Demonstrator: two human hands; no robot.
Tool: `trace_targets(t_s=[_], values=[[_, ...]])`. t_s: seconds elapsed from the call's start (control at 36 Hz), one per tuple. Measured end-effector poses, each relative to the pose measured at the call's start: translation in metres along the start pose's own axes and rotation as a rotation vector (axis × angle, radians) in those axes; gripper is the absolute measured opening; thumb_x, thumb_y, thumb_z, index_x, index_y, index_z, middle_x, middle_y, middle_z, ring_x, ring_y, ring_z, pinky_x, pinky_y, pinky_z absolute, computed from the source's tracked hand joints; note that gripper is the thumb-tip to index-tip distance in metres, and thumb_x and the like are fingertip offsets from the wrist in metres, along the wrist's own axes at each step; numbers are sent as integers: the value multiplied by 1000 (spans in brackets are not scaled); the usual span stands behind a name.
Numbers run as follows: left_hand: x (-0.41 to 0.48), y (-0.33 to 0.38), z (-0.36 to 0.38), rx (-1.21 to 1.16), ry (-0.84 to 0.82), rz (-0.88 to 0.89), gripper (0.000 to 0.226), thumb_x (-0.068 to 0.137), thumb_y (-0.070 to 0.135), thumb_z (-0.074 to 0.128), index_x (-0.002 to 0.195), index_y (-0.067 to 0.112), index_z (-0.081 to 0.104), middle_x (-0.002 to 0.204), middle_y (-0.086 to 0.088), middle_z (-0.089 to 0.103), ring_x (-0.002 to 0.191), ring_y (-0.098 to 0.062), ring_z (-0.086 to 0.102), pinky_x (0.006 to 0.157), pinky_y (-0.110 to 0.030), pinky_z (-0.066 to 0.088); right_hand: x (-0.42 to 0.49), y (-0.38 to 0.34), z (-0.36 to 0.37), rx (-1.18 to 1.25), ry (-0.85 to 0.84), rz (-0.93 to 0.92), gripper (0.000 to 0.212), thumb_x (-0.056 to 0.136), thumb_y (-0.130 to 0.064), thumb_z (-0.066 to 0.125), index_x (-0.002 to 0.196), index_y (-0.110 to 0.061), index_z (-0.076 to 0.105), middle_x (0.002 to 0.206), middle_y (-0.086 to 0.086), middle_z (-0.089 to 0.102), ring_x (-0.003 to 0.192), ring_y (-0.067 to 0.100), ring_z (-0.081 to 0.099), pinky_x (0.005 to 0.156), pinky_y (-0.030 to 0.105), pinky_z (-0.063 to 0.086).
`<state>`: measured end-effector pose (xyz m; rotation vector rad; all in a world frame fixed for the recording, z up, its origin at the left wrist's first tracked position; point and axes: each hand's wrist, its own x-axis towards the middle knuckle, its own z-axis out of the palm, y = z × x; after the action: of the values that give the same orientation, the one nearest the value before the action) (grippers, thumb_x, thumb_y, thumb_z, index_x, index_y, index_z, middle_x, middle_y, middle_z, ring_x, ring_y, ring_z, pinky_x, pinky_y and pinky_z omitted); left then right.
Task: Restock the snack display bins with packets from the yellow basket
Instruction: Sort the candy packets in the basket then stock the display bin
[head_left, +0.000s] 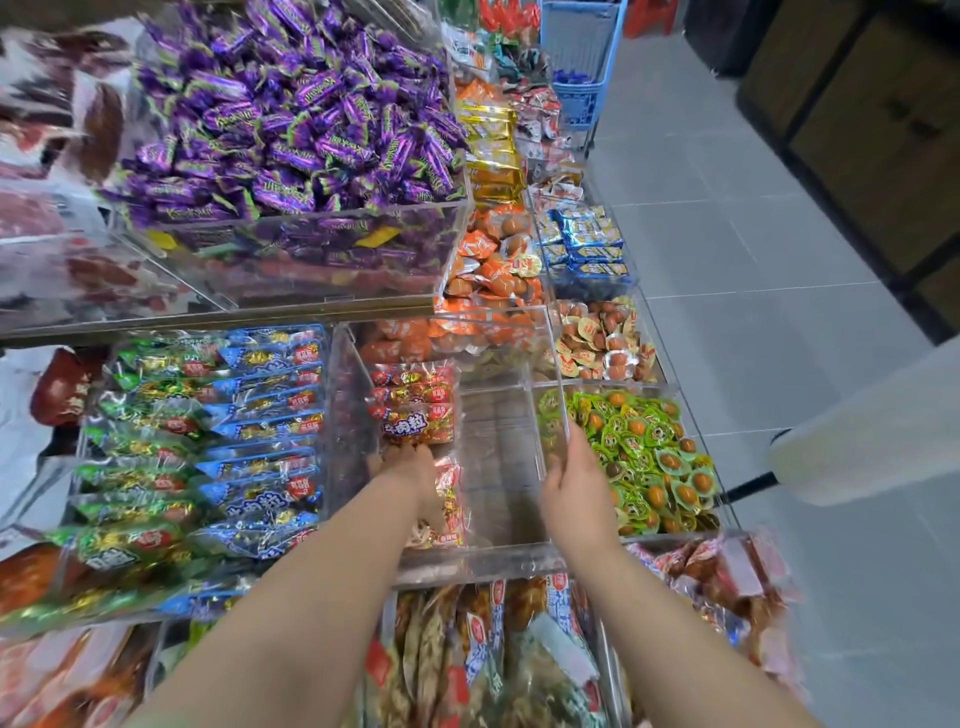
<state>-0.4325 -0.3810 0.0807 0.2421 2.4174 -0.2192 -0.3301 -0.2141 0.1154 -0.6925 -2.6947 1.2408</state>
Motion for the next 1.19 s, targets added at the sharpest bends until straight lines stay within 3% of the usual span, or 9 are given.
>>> trace_targets(t_s=[0.11, 0.31, 0.42, 0.53, 0.61, 0.86, 1.03, 1.11, 1.19], values=[[-1, 2, 1, 34, 51, 18, 92, 57, 54, 84, 129, 19, 41, 134, -6, 46, 128, -29, 41, 105, -51, 26, -1, 3, 0, 61, 10, -7, 44, 95, -9, 43, 133, -29, 42, 98, -13, 56, 77, 7, 56, 58, 8, 35], [-13, 6, 8, 42, 354, 91, 67, 66, 30, 78, 118, 23, 35, 126, -5, 41, 119, -26, 39, 102, -46, 25, 0, 4, -1, 84, 3, -3, 46, 96, -10, 43, 135, -32, 41, 99, -17, 51, 79, -2, 51, 62, 7, 35], [-10, -3, -6, 40, 561, 79, 65, 72, 35, 74, 117, 23, 29, 124, -5, 38, 114, -25, 37, 100, -44, 24, 0, 5, 0, 89, -14, 19, 48, 97, -11, 42, 140, -30, 37, 107, -16, 49, 81, -2, 48, 72, 15, 39], [-4, -10, -16, 77, 427, 41, 100, 70, 49, 73, 137, 23, 3, 139, -11, 16, 135, -33, 16, 114, -57, 2, 0, 6, -2, 105, -35, 24, 46, 98, -13, 41, 139, -31, 38, 113, -15, 52, 80, -12, 50, 68, 3, 36], [-2, -12, -15, 213, 370, 65, 124, 73, 56, 70, 145, 22, -25, 153, -16, -24, 141, -42, -26, 101, -60, -27, 0, 6, -3, 119, -56, 38, 46, 98, -15, 41, 143, -26, 36, 131, -8, 52, 110, 6, 55, 87, 18, 42], [0, -4, -16, 194, 258, 109, 147, 64, 56, 79, 132, 26, -48, 124, -17, -63, 115, -35, -56, 102, -63, -25, 0, 6, -4, 123, -72, 60, 47, 98, -16, 40, 144, -24, 34, 137, -4, 50, 123, 15, 50, 100, 33, 44], [-4, 11, -10, 630, 261, 360, 120, 74, 31, 72, 146, 37, -24, 142, -13, -47, 121, -40, -51, 86, -68, -36, -1, 5, -4, 113, -62, 63, 47, 98, -17, 41, 144, -25, 34, 138, -3, 50, 122, 17, 51, 100, 35, 45], [-2, 14, -5, 716, 191, 325, 115, 73, 24, 74, 151, 35, -10, 141, -12, -46, 120, -44, -46, 82, -73, -31, -1, 6, -3, 114, -64, 73, 47, 98, -17, 41, 143, -26, 34, 137, -3, 50, 122, 16, 51, 99, 34, 45], [-3, 10, -10, 677, 279, 263, 106, 81, 26, 67, 151, 32, -12, 140, -15, -47, 117, -46, -50, 85, -75, -28, 0, 7, -2, 114, -62, 76, 47, 98, -17, 42, 143, -26, 35, 137, -4, 51, 121, 16, 52, 97, 33, 45]])
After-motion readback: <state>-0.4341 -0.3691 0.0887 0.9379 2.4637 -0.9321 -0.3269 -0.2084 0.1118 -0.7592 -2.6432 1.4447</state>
